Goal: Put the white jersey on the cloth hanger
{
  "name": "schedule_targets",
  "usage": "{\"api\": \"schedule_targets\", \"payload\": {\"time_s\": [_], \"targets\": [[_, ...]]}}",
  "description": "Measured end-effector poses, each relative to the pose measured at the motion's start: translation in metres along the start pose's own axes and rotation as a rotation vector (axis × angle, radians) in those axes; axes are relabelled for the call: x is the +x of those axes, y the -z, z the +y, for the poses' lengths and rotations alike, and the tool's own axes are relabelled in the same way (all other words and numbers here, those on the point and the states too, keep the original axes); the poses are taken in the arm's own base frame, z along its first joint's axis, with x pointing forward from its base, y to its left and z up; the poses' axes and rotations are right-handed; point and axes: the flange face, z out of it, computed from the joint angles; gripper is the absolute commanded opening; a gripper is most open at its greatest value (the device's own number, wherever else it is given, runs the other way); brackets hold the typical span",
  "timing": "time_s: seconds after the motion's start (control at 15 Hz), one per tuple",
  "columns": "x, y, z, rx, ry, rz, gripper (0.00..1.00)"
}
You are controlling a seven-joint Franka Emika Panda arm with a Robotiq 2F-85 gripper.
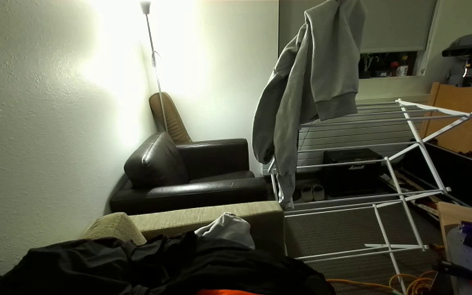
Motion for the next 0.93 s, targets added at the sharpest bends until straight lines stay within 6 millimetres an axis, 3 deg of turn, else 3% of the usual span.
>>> {"api": "schedule_targets", "payload": {"time_s": [0.93], "targets": [[0.002,-0.012,-0.001,-0.070,-0.066,0.030,0.03]]}}
